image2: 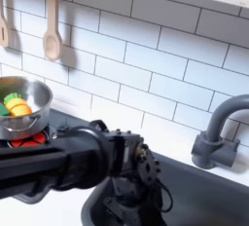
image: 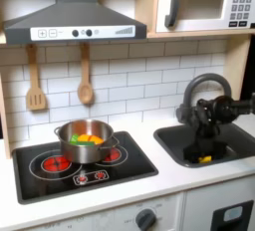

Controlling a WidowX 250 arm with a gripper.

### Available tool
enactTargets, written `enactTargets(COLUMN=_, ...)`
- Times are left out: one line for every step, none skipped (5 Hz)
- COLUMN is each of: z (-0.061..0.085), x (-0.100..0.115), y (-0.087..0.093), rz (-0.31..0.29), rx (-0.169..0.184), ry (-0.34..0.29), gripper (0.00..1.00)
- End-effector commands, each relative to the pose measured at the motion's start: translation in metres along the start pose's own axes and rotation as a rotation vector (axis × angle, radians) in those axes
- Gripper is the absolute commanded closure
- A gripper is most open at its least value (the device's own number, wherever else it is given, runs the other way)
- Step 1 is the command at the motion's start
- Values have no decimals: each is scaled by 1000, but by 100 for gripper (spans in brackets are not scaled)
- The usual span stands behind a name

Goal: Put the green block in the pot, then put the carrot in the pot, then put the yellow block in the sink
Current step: 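Put the yellow block in the sink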

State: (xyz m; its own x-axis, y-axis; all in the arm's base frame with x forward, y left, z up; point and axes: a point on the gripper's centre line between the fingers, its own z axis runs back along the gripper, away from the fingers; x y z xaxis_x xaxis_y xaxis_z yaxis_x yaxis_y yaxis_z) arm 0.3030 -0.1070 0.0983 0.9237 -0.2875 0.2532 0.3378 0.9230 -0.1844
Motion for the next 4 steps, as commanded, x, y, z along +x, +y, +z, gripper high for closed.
enactTargets(z=1, x=6, y=15, rz=44, rx=8, ry=-6, gripper=100)
enactTargets(z=-12, x=4, y=21, rz=87, rx=9, ry=33, gripper=100)
enactTargets(z=-19, x=13, y=42, rz=148, rx=7, ry=40, gripper=100)
enactTargets(z=-25, x=18, y=38, rz=140, rx=-9, ry=55, gripper=100)
